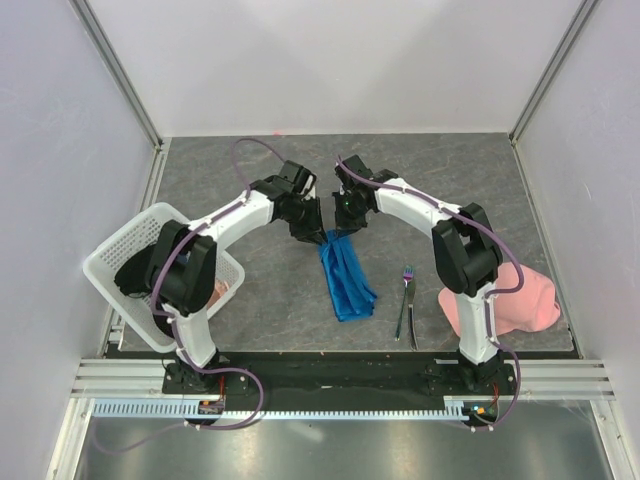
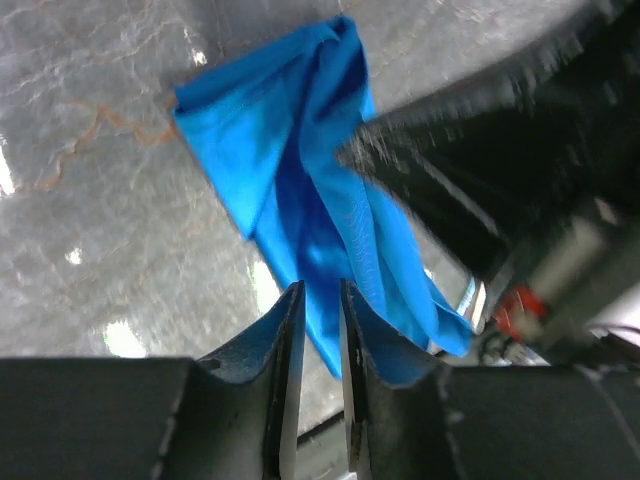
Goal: Fold the napkin into a case and place the utensils inside
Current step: Insert the top corner of the smaller rectangle folded napkin into the center of the board.
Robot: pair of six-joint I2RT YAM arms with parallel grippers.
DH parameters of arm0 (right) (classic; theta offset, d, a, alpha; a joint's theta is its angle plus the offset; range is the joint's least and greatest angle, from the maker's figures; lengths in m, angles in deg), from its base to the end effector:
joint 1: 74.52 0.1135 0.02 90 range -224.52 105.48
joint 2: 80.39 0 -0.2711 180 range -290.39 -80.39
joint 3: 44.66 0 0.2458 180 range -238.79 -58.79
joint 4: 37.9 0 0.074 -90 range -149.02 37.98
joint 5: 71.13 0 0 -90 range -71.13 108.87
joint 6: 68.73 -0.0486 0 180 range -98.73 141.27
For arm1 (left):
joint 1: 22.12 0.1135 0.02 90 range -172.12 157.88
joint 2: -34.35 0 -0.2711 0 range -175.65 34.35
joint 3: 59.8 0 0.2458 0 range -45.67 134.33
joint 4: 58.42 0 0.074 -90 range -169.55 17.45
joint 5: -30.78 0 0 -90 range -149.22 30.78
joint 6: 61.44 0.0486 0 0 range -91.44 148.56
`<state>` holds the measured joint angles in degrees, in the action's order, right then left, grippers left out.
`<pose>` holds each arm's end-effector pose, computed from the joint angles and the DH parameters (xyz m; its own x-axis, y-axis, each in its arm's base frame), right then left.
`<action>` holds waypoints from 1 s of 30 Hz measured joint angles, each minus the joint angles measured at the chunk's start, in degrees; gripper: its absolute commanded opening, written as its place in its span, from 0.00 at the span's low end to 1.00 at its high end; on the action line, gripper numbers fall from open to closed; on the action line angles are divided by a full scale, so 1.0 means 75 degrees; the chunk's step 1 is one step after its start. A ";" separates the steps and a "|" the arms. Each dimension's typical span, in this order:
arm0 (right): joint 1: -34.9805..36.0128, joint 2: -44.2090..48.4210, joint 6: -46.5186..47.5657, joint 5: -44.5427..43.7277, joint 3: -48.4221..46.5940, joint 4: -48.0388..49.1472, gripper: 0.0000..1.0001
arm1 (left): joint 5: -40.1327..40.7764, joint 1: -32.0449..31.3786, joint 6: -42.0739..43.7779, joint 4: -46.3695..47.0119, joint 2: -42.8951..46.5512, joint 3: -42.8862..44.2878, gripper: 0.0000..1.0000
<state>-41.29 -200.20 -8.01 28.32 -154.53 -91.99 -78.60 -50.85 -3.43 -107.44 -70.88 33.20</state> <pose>0.3723 0.2534 0.1967 -0.9497 -0.0454 -0.3098 -0.1562 0.9263 0.3429 0.3334 -0.2012 0.2179 -0.9664 -0.0402 -0.2538 0.0960 0.8598 -0.5016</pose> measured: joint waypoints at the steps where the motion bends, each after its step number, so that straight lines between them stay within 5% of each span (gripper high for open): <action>1: -0.0006 0.0050 -0.0058 0.0026 0.0082 0.0041 0.00 | 0.0125 -0.0064 0.0000 0.0012 -0.0087 0.0052 0.28; 10: -0.0178 0.0125 -0.0399 0.0326 0.0606 0.0166 0.00 | 0.1641 -0.0749 0.0023 0.0029 -0.0647 0.0239 0.32; 30: -0.0332 0.0125 -0.0874 0.0769 0.0699 0.0396 0.00 | 0.3226 -0.1530 0.0114 0.0044 -0.1195 0.0475 0.28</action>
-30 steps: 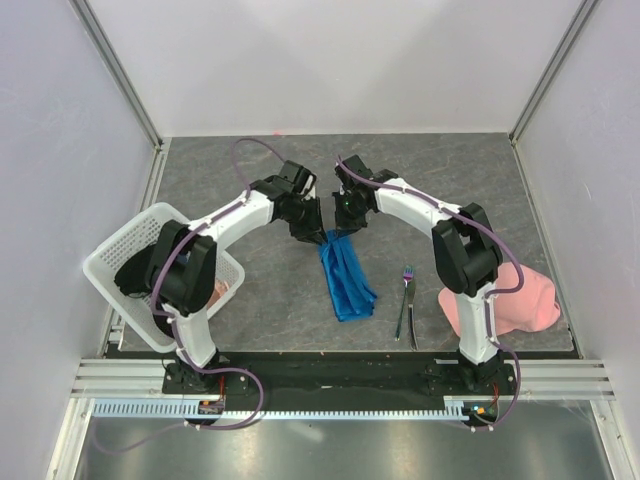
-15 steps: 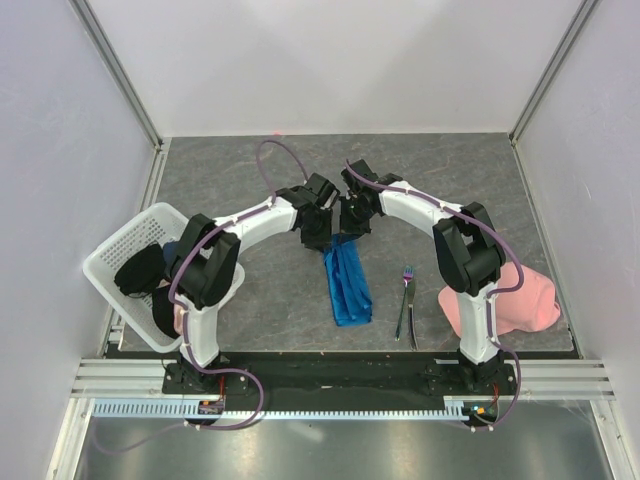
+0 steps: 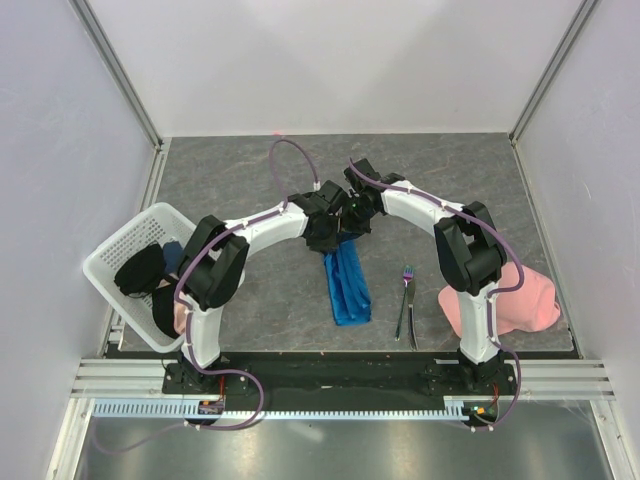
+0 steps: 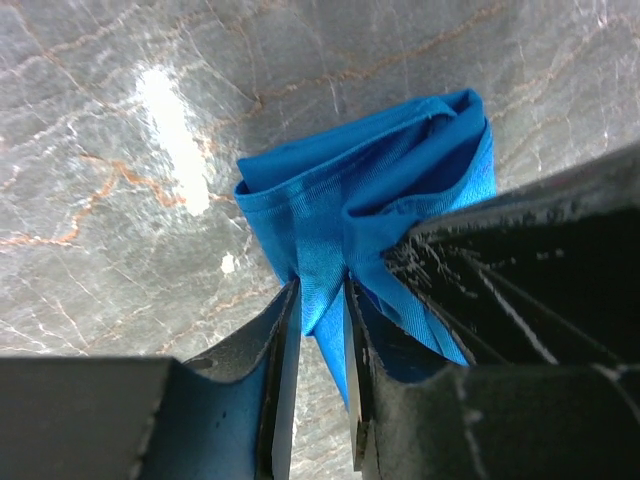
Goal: Fold the napkin into a case and place the utensils inside
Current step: Insert the top corner of the smaller rectangle folded napkin into the center of the board.
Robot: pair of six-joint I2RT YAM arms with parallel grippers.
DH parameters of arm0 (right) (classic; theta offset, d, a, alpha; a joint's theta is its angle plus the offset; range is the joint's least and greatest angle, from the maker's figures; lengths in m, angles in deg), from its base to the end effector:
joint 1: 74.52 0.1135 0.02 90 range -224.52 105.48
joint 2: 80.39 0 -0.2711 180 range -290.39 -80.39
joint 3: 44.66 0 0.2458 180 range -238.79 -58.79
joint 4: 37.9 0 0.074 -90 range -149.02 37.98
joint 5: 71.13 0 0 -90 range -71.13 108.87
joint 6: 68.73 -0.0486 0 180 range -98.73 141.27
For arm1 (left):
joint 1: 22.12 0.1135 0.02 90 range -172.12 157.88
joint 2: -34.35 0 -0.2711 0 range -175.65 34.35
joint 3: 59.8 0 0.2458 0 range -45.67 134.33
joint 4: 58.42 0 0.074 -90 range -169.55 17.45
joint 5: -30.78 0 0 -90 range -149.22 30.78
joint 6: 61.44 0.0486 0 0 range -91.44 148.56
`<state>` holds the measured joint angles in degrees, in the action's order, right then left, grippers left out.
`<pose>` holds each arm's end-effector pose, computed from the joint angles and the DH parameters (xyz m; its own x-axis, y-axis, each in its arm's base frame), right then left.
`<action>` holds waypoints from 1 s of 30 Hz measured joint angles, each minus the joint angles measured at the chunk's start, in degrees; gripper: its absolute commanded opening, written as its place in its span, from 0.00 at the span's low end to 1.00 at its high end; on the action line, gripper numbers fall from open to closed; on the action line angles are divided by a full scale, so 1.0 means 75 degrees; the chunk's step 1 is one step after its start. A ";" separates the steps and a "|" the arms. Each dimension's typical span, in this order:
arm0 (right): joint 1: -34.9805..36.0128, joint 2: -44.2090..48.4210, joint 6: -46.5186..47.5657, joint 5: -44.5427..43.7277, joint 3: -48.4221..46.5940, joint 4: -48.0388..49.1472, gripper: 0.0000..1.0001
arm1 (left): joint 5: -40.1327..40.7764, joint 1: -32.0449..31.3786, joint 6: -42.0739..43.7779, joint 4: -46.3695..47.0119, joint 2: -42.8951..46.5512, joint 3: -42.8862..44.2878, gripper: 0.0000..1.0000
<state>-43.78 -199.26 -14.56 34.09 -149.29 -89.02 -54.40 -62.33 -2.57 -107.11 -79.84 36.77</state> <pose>0.3713 0.2356 0.1806 -0.9772 0.0761 -0.1983 -0.0188 0.8990 0.4375 0.3192 -0.2645 0.1743 -0.9179 0.1014 -0.3837 0.1671 0.9757 -0.1419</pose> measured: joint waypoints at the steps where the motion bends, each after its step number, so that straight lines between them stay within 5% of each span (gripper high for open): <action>1: 0.0000 0.0000 -0.0006 0.0003 0.0000 0.0006 0.00 | 0.0038 -0.0003 0.0000 0.0000 -0.0017 0.0020 0.22; 7: 0.0000 0.0006 -0.0032 0.0009 0.0087 0.0055 0.00 | 0.0149 0.0000 0.0020 -0.0006 -0.0090 0.0099 0.03; 30: 0.0289 0.0297 0.0000 0.0172 0.0880 0.0312 0.00 | -0.1154 0.0516 -0.0146 0.0009 -0.0067 0.0187 0.02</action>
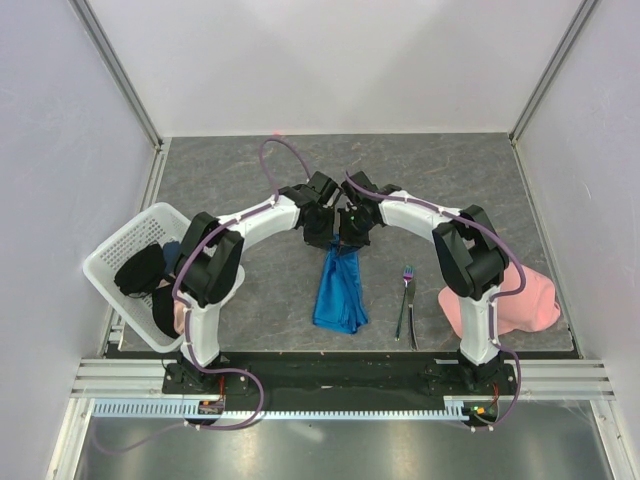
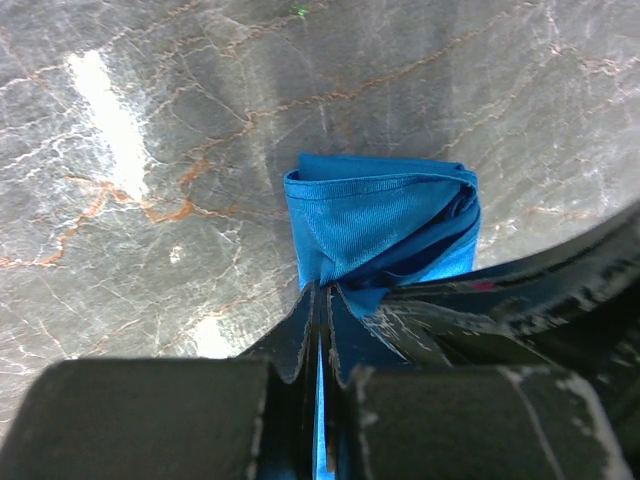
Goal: Fold the napkin into a case and place the utensils inside
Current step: Insert the top corner of the smaller rectangle folded napkin into the center of the board.
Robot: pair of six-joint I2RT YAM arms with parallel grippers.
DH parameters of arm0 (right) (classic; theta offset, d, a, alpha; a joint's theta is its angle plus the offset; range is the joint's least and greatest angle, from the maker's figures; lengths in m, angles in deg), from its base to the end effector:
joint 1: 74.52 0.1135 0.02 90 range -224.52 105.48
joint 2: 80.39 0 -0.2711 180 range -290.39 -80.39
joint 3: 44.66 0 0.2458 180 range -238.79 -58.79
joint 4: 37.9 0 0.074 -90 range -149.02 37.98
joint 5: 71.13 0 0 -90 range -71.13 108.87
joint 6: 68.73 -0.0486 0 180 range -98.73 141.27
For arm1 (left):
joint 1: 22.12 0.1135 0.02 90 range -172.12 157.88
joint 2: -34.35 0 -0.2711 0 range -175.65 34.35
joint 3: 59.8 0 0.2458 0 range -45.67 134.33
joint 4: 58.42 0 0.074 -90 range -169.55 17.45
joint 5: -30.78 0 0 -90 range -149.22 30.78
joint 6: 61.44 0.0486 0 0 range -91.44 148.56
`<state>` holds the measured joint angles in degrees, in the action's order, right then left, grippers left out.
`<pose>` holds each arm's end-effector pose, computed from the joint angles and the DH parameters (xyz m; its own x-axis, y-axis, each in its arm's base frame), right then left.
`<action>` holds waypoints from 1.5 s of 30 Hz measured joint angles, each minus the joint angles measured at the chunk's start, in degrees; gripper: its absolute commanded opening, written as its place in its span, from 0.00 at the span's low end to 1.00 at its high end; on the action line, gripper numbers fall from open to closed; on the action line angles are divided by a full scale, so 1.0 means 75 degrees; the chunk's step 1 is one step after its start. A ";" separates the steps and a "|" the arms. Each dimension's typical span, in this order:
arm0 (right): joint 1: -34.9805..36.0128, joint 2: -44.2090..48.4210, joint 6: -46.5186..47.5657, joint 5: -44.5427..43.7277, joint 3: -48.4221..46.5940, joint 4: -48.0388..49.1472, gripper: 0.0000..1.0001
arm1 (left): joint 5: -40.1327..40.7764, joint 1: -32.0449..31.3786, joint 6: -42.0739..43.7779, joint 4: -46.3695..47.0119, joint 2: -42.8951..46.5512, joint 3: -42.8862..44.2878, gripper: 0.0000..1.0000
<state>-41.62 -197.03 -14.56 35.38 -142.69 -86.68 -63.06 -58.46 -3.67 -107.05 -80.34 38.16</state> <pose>0.3459 0.2402 0.1661 -0.9870 0.0300 -0.1581 -0.0429 0.8981 0.4377 0.3361 -0.2513 0.1777 -0.9467 0.0358 -0.3202 0.1287 0.9531 -0.2738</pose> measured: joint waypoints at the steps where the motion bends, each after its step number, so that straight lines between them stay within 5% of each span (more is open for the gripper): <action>1: 0.0015 0.0000 -0.0012 -0.0012 0.0000 -0.0009 0.00 | -0.0047 0.0000 0.0000 0.0006 0.0026 -0.0009 0.02; 18: -0.0108 -0.0201 -0.2331 -0.0527 -0.0219 0.0140 0.00 | -0.0388 0.0003 0.0000 0.0603 0.0743 -0.1061 0.02; 31: 0.0105 -0.0087 -0.3191 -0.0839 0.0740 0.2072 0.00 | -0.0539 0.0143 0.0000 0.0589 0.0764 -0.1072 0.02; 40: 0.0178 -0.0067 -0.2311 -0.0557 0.0769 0.2154 0.31 | -0.0574 0.0335 -0.0003 0.0289 0.0764 -0.1043 0.09; 45: 0.0163 0.0009 -0.1982 -0.0271 0.0766 0.2034 0.35 | -0.0565 0.0388 -0.0006 0.0067 0.0764 -0.0985 0.23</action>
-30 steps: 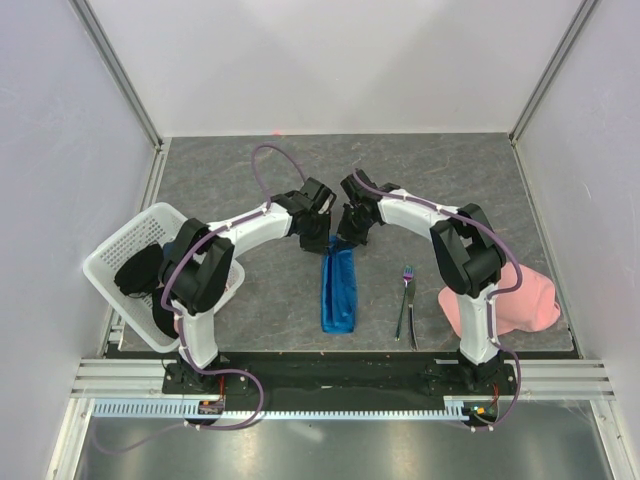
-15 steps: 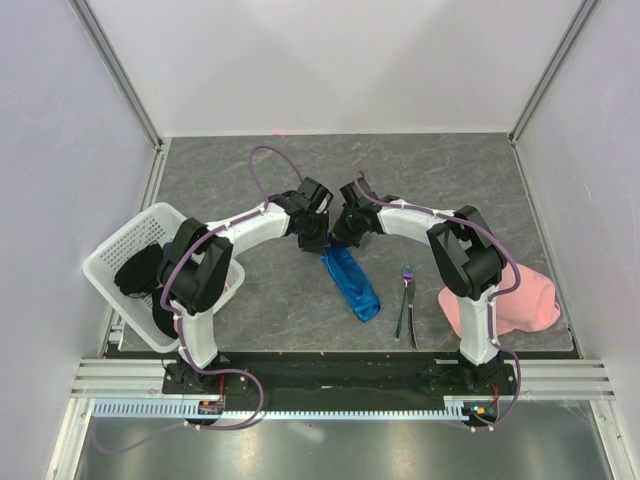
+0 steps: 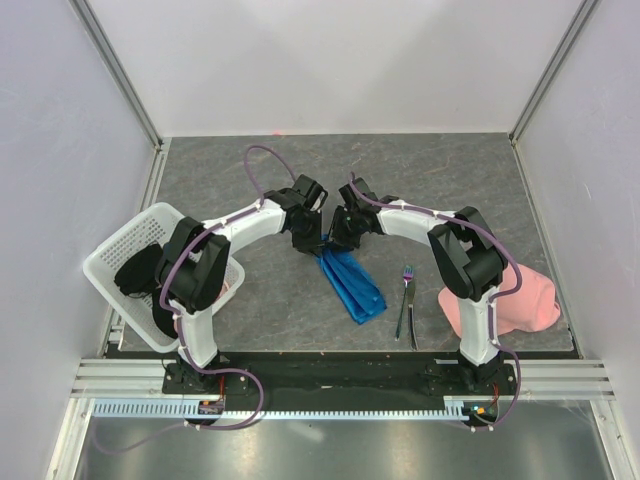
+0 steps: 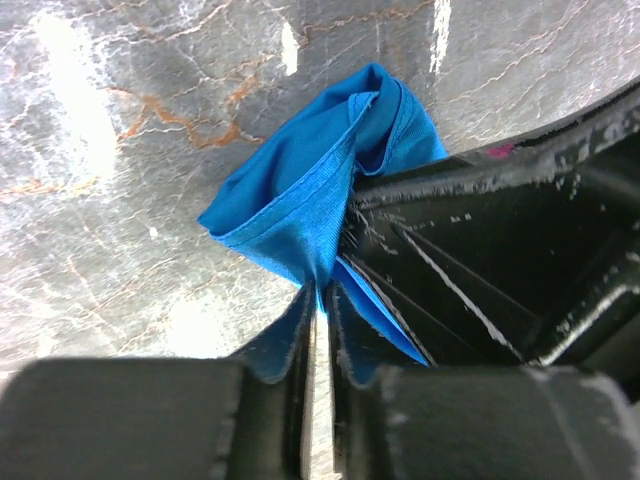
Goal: Fold the napkin into a case and place the utensils inside
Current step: Insert the top corner of the smaller rectangle folded napkin into the center of the board.
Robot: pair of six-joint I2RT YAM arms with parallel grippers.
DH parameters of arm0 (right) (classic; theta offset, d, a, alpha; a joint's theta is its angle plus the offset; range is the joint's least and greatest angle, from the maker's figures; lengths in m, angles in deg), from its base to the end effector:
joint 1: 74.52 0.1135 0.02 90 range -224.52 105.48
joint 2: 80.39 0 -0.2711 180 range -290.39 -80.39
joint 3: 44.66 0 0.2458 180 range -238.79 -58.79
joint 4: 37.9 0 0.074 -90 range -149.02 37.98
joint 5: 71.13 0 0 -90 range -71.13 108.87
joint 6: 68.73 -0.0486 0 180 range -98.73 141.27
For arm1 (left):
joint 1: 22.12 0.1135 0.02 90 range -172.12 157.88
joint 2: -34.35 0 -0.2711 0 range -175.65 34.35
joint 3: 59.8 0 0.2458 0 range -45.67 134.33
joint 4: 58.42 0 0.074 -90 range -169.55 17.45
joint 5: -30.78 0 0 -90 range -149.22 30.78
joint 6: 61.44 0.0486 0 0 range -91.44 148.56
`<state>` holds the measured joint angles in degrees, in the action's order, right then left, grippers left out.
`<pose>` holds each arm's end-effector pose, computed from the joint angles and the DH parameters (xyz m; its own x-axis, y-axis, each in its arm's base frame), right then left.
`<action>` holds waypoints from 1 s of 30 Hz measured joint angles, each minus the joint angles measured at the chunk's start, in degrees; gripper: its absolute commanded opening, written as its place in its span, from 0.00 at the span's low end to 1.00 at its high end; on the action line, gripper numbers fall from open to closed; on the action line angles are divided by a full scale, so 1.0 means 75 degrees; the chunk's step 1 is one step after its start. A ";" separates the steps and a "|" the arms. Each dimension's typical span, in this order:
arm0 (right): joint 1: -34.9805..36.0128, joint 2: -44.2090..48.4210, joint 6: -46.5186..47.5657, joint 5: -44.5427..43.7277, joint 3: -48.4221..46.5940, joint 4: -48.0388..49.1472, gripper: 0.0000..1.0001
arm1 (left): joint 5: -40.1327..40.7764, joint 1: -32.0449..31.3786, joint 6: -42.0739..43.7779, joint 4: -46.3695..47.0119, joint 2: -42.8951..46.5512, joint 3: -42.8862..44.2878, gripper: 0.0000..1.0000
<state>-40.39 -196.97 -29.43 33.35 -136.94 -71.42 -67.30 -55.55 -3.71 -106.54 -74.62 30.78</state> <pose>0.3490 0.2512 0.1523 -0.9494 0.2616 -0.1736 0.1283 0.8278 0.5462 0.3218 -0.2206 0.1803 -0.9634 0.0025 -0.2682 0.0921 0.9423 -0.3218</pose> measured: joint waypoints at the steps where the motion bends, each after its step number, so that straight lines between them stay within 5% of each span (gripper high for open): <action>1: -0.0012 0.0000 0.0038 0.0052 0.0000 -0.0023 0.35 | 0.0000 0.0015 -0.0003 -0.0047 0.0000 0.0026 0.25; 7: -0.0041 0.0003 0.0207 0.0216 0.0000 -0.0169 0.14 | 0.0085 0.0105 -0.0006 -0.0283 0.0000 0.0306 0.27; 20: -0.0052 0.0003 0.0221 0.0361 0.0000 -0.0221 0.06 | -0.0044 0.0160 -0.0006 -0.0498 -0.0303 0.0711 0.28; 26: -0.0020 0.0003 0.0216 0.0431 0.0000 -0.0221 0.00 | -0.0149 0.0160 -0.0017 -0.0659 -0.0621 0.1049 0.03; 30: 0.0026 0.0003 0.0213 0.0484 -0.0017 -0.0224 0.00 | -0.0163 0.0160 -0.0038 -0.0790 -0.0764 0.1195 0.02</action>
<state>-40.20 -196.94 -27.83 36.97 -137.07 -73.10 -68.52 -54.35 -3.99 -112.47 -80.34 39.74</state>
